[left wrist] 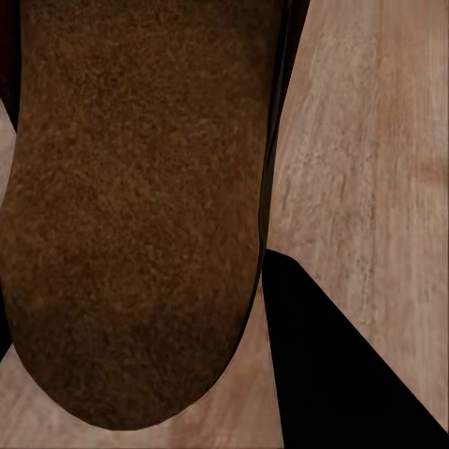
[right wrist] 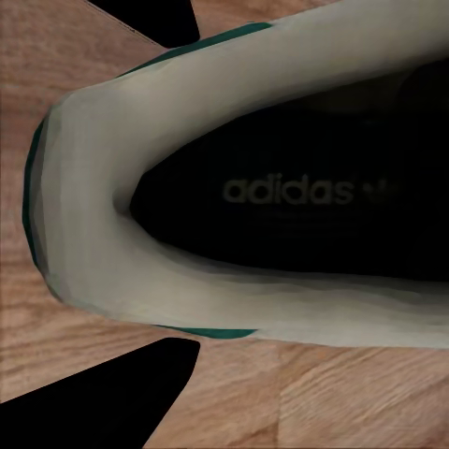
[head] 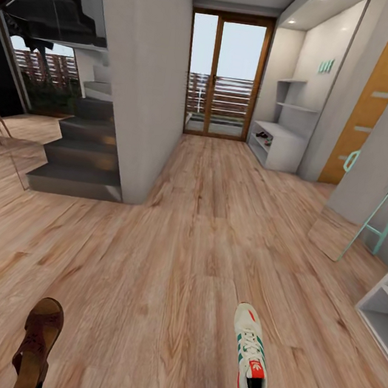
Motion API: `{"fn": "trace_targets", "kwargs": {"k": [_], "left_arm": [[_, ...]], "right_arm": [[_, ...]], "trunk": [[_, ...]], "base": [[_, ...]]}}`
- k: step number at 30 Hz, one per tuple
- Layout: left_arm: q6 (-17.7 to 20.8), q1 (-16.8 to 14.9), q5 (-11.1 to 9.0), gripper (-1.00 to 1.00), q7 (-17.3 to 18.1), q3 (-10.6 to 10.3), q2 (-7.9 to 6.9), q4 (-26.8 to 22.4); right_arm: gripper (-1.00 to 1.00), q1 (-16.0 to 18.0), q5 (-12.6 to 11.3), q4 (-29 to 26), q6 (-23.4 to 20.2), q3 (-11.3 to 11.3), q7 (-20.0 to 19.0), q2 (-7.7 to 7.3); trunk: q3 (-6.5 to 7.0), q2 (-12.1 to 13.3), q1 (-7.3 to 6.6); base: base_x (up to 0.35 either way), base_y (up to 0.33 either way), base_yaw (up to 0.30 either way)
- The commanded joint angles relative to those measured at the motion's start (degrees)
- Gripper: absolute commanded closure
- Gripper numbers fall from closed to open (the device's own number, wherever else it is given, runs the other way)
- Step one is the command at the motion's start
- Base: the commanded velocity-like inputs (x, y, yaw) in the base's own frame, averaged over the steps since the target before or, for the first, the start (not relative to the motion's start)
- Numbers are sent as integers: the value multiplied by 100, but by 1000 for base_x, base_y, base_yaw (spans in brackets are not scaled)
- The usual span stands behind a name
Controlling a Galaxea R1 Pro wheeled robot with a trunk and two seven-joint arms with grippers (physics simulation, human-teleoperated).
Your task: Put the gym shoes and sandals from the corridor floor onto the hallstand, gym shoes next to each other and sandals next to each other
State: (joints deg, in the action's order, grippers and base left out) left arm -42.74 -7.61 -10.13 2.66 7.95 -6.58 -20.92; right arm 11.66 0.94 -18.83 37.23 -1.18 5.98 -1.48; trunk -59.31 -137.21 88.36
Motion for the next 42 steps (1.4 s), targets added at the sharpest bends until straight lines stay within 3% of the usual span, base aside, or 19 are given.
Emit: {"fn": "trace_targets", "kwargs": {"k": [1, 22, 42], "left_arm": [[-11, -3, -16, 100, 24, 8, 2, 4], [-15, -3, -16, 100, 24, 6, -1, -22], [-14, -3, -16, 100, 24, 12, -1, -18]], "right_arm": [[100, 3, 12, 2, 13, -14, 35, -1], [100, 3, 3, 2, 13, -14, 35, -19], [100, 3, 3, 2, 13, -1, 37, -39]], "trunk": [[-5, -2, 2], [-5, -2, 2], [-5, -2, 2]], "base": [[339, 0, 0], [339, -5, 0], [334, -105, 0]]}}
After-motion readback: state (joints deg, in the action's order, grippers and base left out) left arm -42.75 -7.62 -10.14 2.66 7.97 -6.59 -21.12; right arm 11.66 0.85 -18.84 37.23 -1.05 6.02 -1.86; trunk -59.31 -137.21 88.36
